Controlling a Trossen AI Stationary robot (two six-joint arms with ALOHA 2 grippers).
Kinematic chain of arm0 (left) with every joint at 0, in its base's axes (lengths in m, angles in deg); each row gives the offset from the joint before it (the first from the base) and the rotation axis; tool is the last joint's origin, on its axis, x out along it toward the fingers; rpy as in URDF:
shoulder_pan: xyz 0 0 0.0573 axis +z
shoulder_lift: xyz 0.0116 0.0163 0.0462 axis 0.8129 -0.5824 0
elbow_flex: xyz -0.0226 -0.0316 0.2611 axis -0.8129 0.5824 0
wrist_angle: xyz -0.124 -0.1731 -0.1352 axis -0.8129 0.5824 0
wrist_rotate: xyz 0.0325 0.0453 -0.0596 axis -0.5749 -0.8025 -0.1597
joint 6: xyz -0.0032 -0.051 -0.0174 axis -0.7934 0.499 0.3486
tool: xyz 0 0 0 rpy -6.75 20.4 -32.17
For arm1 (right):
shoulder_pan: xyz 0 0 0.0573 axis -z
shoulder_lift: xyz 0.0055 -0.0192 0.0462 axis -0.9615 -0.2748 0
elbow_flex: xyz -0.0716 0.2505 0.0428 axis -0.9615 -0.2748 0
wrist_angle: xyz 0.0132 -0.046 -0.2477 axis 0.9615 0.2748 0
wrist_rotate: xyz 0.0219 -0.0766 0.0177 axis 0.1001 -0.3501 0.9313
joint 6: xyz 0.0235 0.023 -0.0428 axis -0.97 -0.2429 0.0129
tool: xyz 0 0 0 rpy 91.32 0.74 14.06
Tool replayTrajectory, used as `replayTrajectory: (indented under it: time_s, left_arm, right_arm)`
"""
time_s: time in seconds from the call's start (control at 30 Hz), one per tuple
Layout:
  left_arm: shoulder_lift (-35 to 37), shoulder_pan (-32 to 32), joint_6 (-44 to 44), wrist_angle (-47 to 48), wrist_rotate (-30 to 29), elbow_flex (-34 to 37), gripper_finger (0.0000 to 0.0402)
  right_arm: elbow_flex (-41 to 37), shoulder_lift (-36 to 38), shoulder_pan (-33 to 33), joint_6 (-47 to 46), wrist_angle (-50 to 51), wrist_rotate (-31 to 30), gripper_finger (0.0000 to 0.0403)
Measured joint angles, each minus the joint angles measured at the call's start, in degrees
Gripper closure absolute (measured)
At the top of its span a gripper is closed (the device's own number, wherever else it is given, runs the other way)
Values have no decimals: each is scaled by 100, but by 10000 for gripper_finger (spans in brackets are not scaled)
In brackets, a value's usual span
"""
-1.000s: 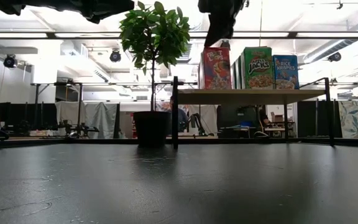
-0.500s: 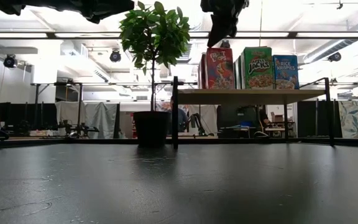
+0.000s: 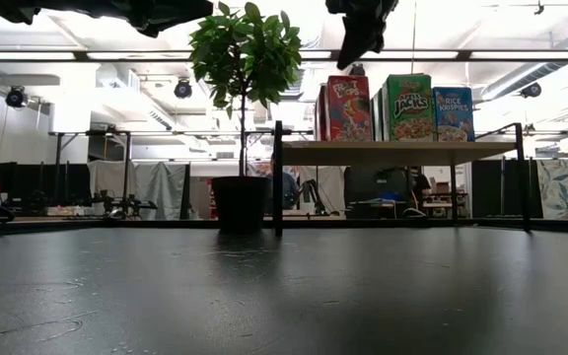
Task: Stack cereal on shelf
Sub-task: Put the red cereal box on the shelf
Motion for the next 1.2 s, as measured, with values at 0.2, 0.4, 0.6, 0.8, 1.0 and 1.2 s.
replayTrajectory:
  time_s: [0.2, 0.4, 0.6, 0.8, 1.0, 1.2]
  left_arm:
    - [0, 0, -8, 0, 0, 0, 363]
    - [0, 0, -4, 22, 0, 0, 363]
    - [0, 0, -4, 35, 0, 0, 363]
    - [0, 0, -4, 35, 0, 0, 363]
    - [0, 0, -4, 35, 0, 0, 363]
    - [0, 0, -68, 87, 0, 0, 363]
  right_arm:
    - [-24, -78, 0, 41, -122, -68, 394]
    - [-47, -177, 0, 70, -213, -64, 394]
    - [-55, -176, -1, 44, -268, -64, 394]
    - [-55, -173, -12, 68, -274, -66, 394]
    - [45, -136, -15, 120, -214, -66, 394]
    - [106, -98, -13, 140, 105, -670, 394]
